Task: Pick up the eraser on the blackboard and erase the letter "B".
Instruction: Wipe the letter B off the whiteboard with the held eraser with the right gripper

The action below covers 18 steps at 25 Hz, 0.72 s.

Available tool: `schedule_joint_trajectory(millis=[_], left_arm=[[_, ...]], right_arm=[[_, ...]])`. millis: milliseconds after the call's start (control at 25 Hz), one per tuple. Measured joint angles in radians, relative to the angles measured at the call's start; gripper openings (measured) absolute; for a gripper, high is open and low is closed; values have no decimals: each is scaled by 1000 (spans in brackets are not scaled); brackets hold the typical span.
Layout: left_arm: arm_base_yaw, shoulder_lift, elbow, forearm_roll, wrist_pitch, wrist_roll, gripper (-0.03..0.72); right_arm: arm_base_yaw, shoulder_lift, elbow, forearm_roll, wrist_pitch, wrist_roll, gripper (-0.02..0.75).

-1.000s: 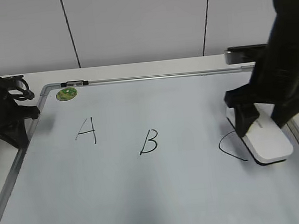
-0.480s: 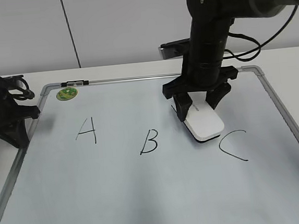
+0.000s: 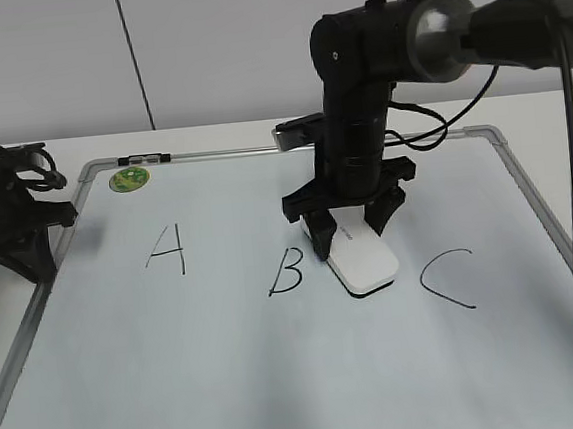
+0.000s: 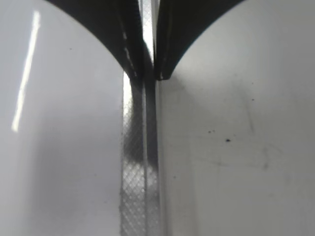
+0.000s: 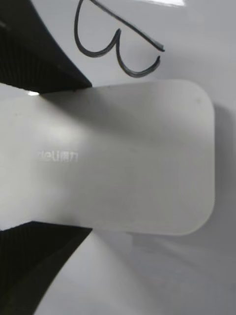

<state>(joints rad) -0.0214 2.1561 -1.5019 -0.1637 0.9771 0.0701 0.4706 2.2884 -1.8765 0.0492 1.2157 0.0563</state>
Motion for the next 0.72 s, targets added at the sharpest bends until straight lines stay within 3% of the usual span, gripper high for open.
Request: schedule_joint_trajectory(millis=[720], left_arm=[[0,0,-1,-4,-4,0,55]], right_arm=[[117,37,-51,-49,22,15,531]])
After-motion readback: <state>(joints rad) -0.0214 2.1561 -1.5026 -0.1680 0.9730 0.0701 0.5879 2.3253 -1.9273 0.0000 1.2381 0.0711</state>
